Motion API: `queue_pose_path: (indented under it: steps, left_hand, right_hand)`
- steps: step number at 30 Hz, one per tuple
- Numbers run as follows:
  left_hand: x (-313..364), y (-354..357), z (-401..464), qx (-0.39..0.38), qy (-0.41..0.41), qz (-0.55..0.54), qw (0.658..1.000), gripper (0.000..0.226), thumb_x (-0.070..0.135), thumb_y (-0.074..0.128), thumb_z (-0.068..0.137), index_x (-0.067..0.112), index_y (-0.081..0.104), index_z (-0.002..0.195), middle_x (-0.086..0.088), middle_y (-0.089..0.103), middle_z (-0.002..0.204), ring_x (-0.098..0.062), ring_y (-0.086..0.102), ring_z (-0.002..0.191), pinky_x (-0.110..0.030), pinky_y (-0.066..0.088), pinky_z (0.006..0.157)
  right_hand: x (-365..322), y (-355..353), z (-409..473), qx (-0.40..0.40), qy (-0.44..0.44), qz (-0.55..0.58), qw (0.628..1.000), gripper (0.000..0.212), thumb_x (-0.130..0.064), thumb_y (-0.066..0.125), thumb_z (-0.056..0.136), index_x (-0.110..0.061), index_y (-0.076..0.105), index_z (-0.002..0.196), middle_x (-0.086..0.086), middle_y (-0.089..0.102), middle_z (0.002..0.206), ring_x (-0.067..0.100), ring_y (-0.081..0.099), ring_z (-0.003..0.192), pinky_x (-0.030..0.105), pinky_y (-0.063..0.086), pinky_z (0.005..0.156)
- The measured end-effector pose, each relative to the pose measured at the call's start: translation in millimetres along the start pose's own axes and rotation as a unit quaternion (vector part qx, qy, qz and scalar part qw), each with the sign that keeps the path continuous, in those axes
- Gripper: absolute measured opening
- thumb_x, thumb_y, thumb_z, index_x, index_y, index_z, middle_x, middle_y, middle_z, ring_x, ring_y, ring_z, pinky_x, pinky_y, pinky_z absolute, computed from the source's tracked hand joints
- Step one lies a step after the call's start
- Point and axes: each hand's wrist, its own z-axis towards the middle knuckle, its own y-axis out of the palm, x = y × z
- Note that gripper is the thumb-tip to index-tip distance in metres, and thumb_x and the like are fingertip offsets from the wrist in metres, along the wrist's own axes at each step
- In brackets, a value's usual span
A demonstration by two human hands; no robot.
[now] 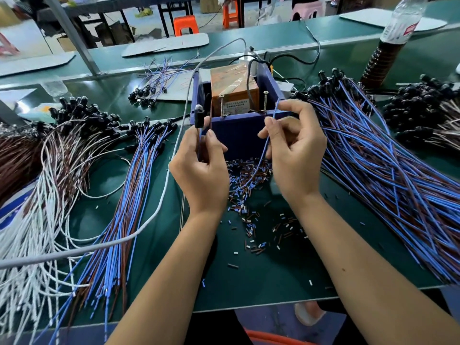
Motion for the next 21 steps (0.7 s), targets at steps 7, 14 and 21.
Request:
queue_pose_path:
  steps: [7,14,21]
  left_hand:
    - [2.3,1.2,-0.6,-0.008,-0.068,-0.052,0.996,0.022,0.006,0.056,0.099,0.005,0.074,0.110,0.006,0.067,0.065,-0.002,0.055,0.058,-0.015,0.044,0.065]
    - [6.0,1.8,-2.5,-0.036,-0.061,-0.079,0.994,0.025,0.004,0.055,0.097,0.008,0.074,0.111,-0.005,0.067,0.067,-0.017,0.061,0.061,-0.024,0.051,0.064]
    - [4.0,1.2,-1.9,-0.045,-0.075,-0.085,0.992,0.026,0.008,0.055,0.095,0.011,0.076,0.110,-0.012,0.067,0.074,-0.037,0.062,0.068,-0.047,0.056,0.067]
  right_hand:
    - [0.6,0.9,-4.5,0.082,-0.033,-0.103,0.991,0.014,-0.015,0.063,0.102,-0.009,0.076,0.105,-0.009,0.070,0.075,0.006,0.071,0.070,0.026,0.057,0.065]
    - [-0.9,3.0,-3.6,0.075,-0.046,-0.133,0.987,0.022,-0.014,0.061,0.104,-0.005,0.077,0.114,0.001,0.077,0.087,0.008,0.072,0.075,0.027,0.059,0.072]
    - [-4.9,3.0,-4.5,0.066,-0.035,-0.136,0.988,0.025,-0.013,0.060,0.104,-0.002,0.076,0.120,0.006,0.079,0.093,0.009,0.073,0.080,0.024,0.059,0.077]
